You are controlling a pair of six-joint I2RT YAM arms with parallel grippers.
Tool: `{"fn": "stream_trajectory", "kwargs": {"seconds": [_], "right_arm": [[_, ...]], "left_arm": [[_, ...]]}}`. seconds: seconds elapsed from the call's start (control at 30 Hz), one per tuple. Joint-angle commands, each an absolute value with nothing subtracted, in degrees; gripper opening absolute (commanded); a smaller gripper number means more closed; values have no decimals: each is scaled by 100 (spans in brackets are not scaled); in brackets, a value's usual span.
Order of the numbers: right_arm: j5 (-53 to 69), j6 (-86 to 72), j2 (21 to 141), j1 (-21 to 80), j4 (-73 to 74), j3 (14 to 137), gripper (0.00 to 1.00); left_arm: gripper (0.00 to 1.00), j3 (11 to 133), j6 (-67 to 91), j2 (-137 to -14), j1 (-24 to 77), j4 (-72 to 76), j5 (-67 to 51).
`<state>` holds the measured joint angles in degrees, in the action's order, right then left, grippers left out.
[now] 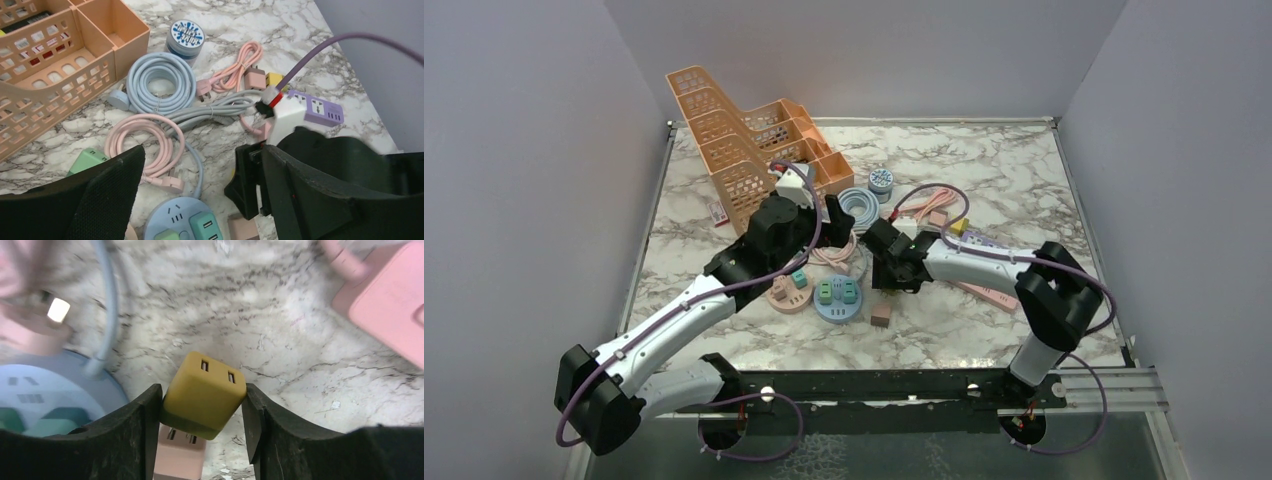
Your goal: Insert the plug
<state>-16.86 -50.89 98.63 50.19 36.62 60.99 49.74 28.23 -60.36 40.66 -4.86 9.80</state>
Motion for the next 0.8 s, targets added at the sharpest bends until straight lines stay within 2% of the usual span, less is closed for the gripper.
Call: {"fn": "stream_trajectory", "kwargs": {"seconds": [0.0, 0.07, 0.23, 0.53, 0.77], "right_arm": [[-2693, -5113, 9062, 5001, 2817, 6094, 40], [-3000, -5115, 8667, 5001, 2644, 6097, 40], [-3201, -5395, 7960, 4984, 2568, 6192, 41], [-2865, -6193, 7122, 4966, 2659, 6385, 41], [-2341, -6654, 6856, 4966, 2430, 6435, 42]], "left_arm": [[93, 4604, 2727, -6107, 4139, 16, 754], [97, 4417, 2716, -6138, 4148, 268, 557], [97, 4093, 2733, -6187, 4159, 956, 17], [95, 3610, 2822, -6415, 4179, 3057, -1428], [92, 3523, 3013, -6689, 4201, 3950, -1721]]}}
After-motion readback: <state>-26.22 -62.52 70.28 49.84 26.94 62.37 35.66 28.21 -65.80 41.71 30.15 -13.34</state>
